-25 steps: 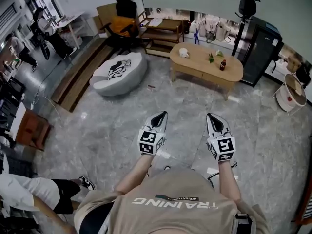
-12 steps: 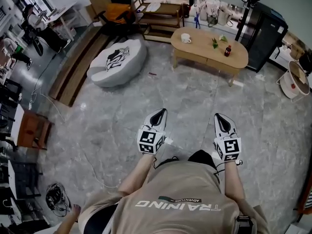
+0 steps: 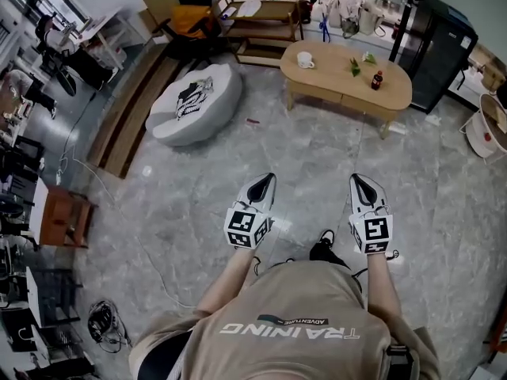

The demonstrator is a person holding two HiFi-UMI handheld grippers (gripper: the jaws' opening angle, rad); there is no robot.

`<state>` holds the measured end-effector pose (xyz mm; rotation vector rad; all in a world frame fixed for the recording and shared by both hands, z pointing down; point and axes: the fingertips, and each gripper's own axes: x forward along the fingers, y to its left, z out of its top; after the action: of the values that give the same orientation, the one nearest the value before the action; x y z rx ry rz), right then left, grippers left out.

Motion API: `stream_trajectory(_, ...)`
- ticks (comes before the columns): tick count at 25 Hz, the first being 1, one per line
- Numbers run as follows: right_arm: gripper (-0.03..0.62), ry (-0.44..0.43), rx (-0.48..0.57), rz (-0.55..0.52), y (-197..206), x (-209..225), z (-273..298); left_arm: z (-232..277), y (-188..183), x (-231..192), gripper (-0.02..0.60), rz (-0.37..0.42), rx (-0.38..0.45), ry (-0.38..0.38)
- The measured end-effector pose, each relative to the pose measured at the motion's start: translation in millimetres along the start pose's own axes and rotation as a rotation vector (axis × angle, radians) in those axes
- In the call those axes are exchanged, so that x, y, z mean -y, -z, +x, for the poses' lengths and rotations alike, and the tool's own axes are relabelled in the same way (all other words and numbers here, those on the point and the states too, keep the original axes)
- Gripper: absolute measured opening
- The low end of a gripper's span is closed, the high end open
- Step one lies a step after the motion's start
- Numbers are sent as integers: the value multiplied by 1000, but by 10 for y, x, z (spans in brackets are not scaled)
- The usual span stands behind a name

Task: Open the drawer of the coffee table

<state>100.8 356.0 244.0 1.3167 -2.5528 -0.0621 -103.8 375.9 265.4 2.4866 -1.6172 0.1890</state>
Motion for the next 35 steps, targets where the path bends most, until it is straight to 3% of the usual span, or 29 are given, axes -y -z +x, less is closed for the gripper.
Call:
stream_trajectory(6, 3, -21, -11, 5, 185, 489, 293, 608, -201, 108, 6, 56, 9, 11)
stream_trajectory(14, 4, -61, 1, 7, 220, 1154, 529, 1291, -408, 253, 6, 29, 31, -21)
stream_trajectory(19, 3, -72, -12, 26, 245, 1287, 754, 1503, -413, 171, 6, 28, -2, -24)
stream_trajectory(27, 3, -61, -55, 21, 326, 1325, 1251, 1939, -290, -228, 6, -1, -21, 4)
stream_trajectory(35, 3, -5, -35, -19, -146, 1279, 1977, 2366, -461, -935, 6, 31, -8, 54)
